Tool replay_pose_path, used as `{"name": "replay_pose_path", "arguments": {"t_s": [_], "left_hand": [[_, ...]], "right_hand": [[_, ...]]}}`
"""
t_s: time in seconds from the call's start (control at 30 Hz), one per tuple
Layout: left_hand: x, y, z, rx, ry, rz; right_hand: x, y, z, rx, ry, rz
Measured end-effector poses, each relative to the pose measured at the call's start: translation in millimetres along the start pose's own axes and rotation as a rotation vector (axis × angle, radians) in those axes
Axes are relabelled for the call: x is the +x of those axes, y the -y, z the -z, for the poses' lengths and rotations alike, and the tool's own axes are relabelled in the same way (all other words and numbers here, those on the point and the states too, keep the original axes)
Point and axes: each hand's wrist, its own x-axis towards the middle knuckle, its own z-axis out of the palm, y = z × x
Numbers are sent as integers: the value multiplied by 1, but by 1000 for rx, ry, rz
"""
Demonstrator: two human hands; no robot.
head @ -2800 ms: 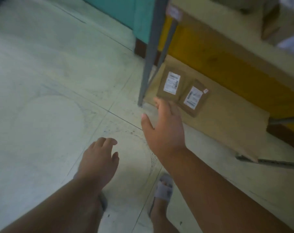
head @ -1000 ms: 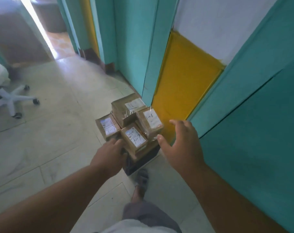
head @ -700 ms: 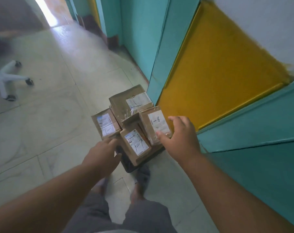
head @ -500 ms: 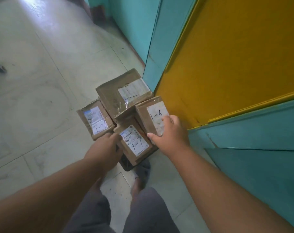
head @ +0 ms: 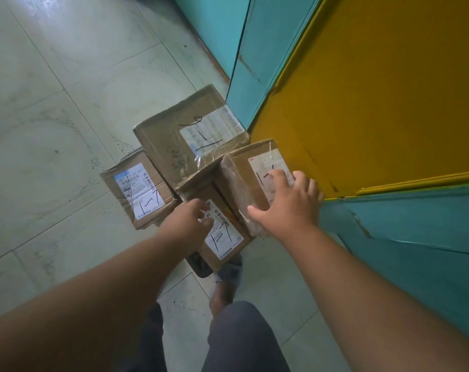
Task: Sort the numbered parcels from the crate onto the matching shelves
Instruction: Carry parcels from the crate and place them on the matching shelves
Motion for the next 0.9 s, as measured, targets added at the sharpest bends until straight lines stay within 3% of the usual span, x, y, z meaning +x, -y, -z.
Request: {"name": "replay_pose_path", "arguments": {"t_s": [0.17, 0.27, 0.37, 0.5, 0.6, 0.73, 0.9], "left_hand": [[-42, -39, 27, -843, 205, 113], [-79, -67, 54, -1021, 332, 33], [-112, -85, 89, -930, 342, -77], [-142, -86, 136, -904, 474, -131], [-162, -96, 160, -791, 561, -215], [-199, -124, 168, -539, 666, -358], [-266, -160, 141, -407, 725, -450]], "right_hand": [[-53, -1, 57, 163, -96, 55], [-96, 0, 101, 388, -48, 130], [-132, 0, 140, 644, -81, 140], [-174, 13, 175, 813, -31, 47], [-204, 28, 188, 1163, 12, -45], [-240, 27, 203, 1452, -132, -148], [-321, -2, 205, 1498, -286, -189]]}}
